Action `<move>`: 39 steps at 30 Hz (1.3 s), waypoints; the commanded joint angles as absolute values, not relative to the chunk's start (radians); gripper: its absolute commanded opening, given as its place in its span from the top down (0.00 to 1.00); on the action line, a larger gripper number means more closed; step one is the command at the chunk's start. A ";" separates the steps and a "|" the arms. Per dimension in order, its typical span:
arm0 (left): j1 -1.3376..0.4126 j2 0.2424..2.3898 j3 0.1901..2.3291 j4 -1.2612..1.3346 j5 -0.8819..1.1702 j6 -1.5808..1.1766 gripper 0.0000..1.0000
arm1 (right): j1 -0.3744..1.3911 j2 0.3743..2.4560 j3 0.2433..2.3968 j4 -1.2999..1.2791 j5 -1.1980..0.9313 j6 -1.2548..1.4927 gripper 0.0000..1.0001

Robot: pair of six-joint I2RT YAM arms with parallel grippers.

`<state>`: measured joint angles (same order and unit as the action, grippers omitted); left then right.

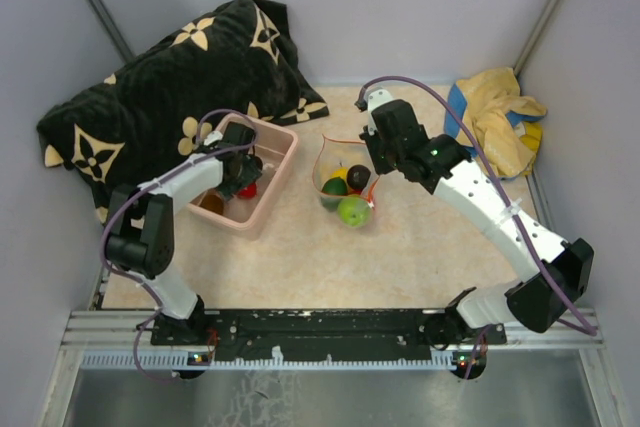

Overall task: Place the food in the zip-top bag and seal the zipper
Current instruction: Pick up the fake fruit from the bin, then place the fake fruit in the zipper food storage bag.

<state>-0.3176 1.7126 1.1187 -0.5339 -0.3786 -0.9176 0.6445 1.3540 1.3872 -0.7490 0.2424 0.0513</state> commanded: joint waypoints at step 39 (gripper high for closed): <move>-0.415 0.989 0.848 0.151 0.462 0.131 0.76 | 0.637 1.326 1.429 -0.733 0.212 0.100 1.00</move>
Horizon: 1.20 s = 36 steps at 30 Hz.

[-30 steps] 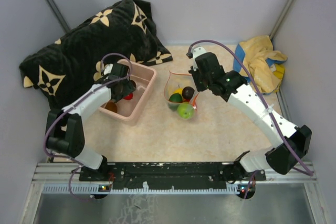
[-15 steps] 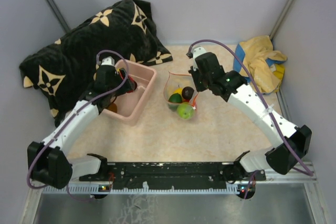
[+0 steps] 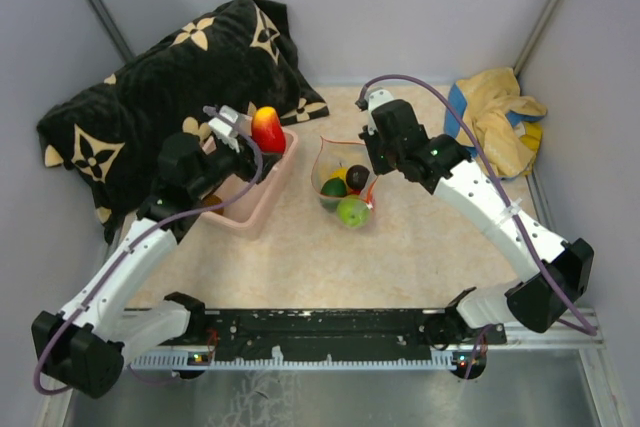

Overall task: Place the food in the zip-top bag and seal the zipper
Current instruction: Place the fake fruit in the zipper food storage bag.

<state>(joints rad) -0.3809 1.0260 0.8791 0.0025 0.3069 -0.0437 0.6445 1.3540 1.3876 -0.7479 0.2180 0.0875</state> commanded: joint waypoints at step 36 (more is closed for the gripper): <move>-0.741 1.333 1.060 -0.028 0.515 1.042 0.69 | 0.637 1.305 1.450 -0.746 0.202 0.124 1.00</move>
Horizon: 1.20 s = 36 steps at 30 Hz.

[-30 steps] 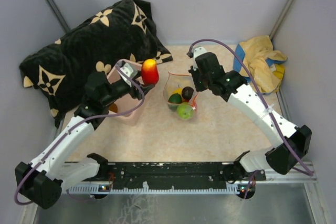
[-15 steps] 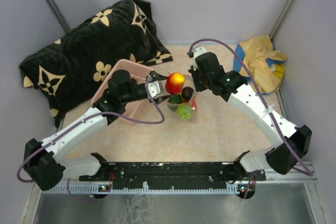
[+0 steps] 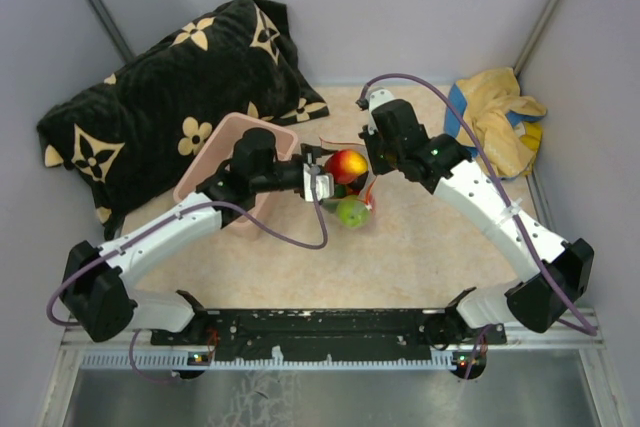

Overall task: Place the food in the zip-top bag and seal the zipper
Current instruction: Place the fake fruit in the zipper food storage bag.

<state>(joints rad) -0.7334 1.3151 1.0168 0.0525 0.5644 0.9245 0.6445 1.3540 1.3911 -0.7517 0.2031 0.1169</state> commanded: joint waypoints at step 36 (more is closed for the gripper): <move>-0.773 1.287 1.102 0.020 0.297 0.808 0.18 | 0.637 1.280 1.442 -0.746 0.190 0.145 1.00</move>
